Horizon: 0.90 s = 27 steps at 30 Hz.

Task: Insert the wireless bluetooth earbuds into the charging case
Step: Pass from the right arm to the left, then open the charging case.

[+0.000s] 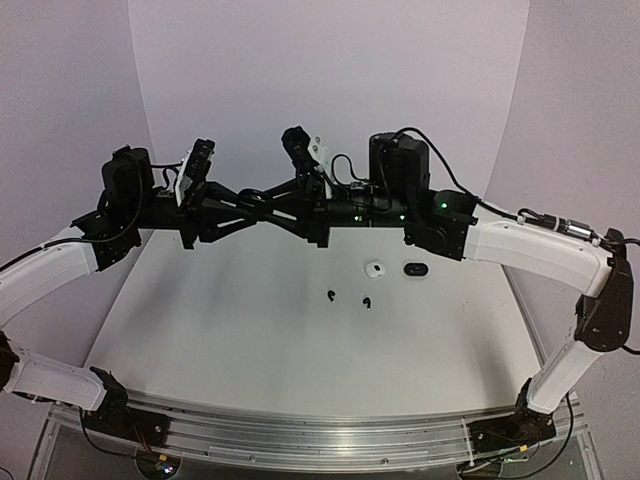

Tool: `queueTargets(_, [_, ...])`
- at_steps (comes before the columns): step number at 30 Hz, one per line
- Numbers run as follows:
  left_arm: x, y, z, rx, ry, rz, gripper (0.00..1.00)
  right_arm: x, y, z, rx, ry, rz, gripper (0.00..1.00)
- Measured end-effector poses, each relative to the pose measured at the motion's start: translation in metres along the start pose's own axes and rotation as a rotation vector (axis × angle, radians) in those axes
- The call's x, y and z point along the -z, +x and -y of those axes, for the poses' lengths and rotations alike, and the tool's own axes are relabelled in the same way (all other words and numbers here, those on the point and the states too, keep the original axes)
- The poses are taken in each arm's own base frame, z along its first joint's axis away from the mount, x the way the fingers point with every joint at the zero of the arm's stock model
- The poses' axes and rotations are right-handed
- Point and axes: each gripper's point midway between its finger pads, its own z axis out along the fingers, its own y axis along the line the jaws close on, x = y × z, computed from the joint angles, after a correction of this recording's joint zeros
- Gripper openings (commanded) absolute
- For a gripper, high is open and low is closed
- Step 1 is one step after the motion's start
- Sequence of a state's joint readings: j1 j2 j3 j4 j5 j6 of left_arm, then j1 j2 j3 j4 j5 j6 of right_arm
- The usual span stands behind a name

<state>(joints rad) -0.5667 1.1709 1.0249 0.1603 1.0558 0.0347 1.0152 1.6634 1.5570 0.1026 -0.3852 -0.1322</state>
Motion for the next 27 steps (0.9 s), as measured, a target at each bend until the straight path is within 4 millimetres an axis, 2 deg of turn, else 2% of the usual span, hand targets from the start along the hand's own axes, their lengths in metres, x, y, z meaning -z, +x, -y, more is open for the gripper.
queueTargets(6, [0.0, 0.0, 0.001, -0.006, 0.006, -0.001, 0.0, 0.0, 0.0, 0.0, 0.0, -0.001, 0.0, 0.02])
queueTargets(8, [0.0, 0.0, 0.001, -0.01, 0.006, -0.001, 0.0, 0.0, 0.0, 0.0, -0.001, -0.001, 0.0, 0.28])
queueTargets(9, [0.0, 0.0, 0.001, -0.013, 0.006, -0.002, 0.0, 0.0, 0.0, 0.0, -0.002, 0.0, -0.001, 0.35])
queueTargets(11, [0.0, 0.001, 0.001, -0.018, 0.007, -0.005, 0.0, 0.0, 0.001, 0.002, -0.008, 0.016, -0.004, 0.42])
queueTargets(16, [0.0, 0.006, 0.001, -0.03, 0.006, -0.021, 0.0, -0.001, 0.004, 0.012, -0.047, 0.087, -0.015, 0.44])
queueTargets(27, [0.001, 0.013, -0.001, -0.025, -0.009, -0.043, 0.0, 0.0, 0.012, 0.017, -0.155, 0.114, -0.044, 0.42])
